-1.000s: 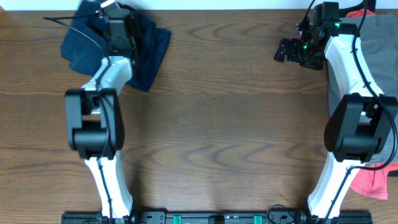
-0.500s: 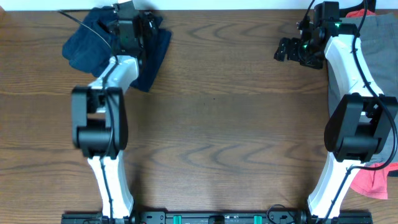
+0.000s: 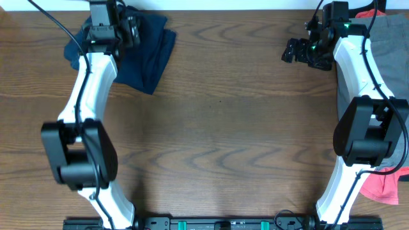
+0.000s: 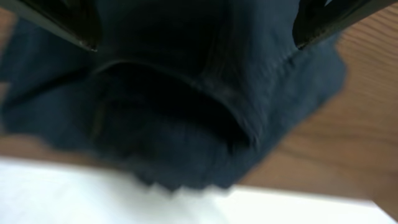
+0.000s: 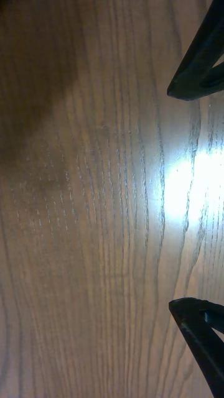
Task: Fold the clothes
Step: 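Carry the bundle left and place it on the folded navy garment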
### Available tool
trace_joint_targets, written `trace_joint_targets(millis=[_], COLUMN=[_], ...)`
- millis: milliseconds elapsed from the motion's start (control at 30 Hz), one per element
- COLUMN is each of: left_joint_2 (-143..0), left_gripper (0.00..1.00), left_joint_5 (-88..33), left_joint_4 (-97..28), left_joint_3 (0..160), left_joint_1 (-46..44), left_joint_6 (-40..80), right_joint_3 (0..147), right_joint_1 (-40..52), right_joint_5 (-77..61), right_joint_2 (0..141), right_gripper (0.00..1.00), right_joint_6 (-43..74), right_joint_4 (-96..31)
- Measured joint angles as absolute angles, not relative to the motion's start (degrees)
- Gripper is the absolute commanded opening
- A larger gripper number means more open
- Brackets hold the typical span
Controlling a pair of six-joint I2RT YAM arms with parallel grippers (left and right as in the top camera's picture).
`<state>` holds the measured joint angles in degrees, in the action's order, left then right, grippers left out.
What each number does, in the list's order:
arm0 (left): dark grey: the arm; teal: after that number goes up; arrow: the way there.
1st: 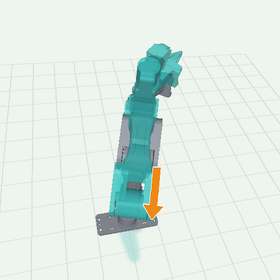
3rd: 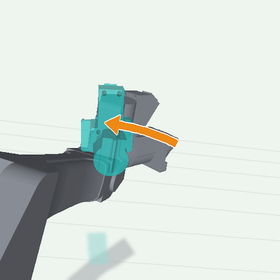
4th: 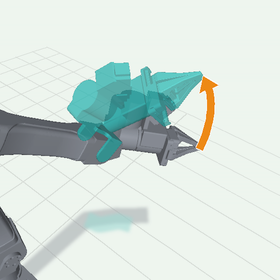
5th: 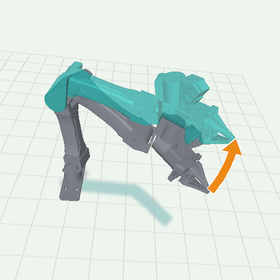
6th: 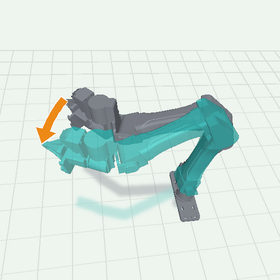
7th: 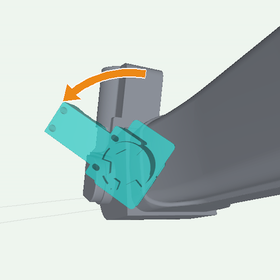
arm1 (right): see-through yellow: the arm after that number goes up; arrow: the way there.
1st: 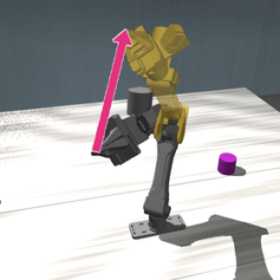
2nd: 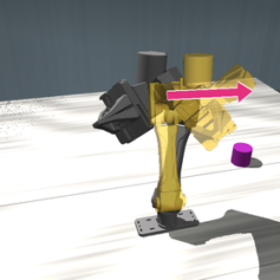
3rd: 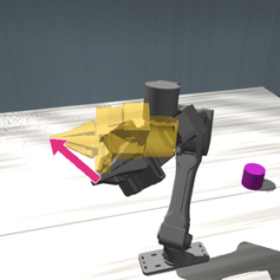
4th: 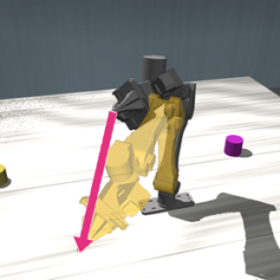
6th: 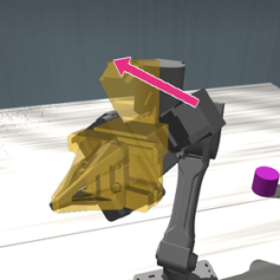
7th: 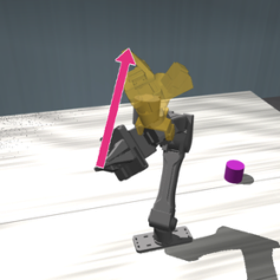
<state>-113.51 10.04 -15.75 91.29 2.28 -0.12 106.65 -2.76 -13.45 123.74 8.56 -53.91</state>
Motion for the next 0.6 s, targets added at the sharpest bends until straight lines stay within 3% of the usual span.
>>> trace_joint_targets(millis=[333, 600], left_joint_2=[-128.6, -133.0], left_gripper=[0.99, 0.98], left_joint_5=[4.1, 1.2], left_joint_4=[4.7, 7.3], left_joint_3=[90.9, 91.1], left_joint_1=[2.8, 2.9], left_joint_6=[-1.4, -1.4], right_joint_3=[106.7, 106.7], right_joint_1=[-2.7, -1.6], right_joint_5=[-13.5, -13.5], right_joint_2=[123.7, 123.7], right_gripper=[0.99, 0.99], right_joint_6=[8.6, 8.6], right_joint_4=[-53.8, -53.5])
